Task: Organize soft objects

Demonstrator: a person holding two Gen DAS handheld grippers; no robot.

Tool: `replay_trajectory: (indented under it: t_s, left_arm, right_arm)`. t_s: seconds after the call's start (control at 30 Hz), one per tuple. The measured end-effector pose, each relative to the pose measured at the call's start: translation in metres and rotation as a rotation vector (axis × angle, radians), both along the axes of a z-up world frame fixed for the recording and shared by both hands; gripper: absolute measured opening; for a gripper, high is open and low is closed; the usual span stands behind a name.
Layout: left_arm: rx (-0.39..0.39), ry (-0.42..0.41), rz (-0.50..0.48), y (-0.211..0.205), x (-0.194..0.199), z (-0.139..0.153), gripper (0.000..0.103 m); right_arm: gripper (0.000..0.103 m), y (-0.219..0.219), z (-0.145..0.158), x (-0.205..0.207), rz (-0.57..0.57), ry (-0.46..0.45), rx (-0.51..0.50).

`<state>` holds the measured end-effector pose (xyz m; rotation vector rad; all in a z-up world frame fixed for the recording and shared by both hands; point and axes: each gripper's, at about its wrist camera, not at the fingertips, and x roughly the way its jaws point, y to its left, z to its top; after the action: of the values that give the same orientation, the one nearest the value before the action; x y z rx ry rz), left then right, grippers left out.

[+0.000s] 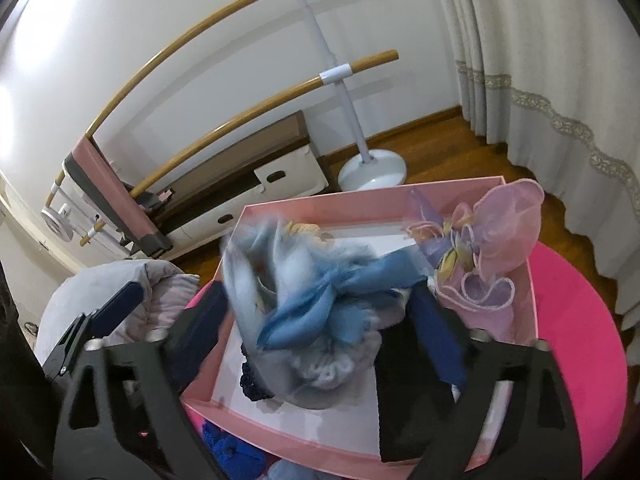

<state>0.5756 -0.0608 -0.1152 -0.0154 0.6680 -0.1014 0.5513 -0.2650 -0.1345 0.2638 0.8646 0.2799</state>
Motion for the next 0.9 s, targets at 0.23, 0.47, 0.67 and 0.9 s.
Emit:
replay_trajectory:
  t_s: [0.23, 0.47, 0.67, 0.9]
  left_arm:
    - [0.018, -0.014, 0.031, 0.003, -0.028, -0.001, 0.102]
    - [0.041, -0.035, 0.039, 0.003, -0.073, 0.009, 0.102]
    - [0.057, -0.054, 0.040, 0.003, -0.112, 0.017, 0.102]
    - [0.063, -0.080, 0.042, 0.002, -0.164, 0.032, 0.103]
  right_arm:
    - [0.103, -0.008, 0.009, -0.016, -0.027, -0.029, 0.012]
    - [0.103, -0.015, 0.024, -0.048, -0.062, -0.076, 0.016]
    - [0.103, -0.025, 0.033, -0.088, -0.086, -0.118, 0.023]
    - [0.103, -0.033, 0.045, -0.133, -0.116, -0.164, 0.021]
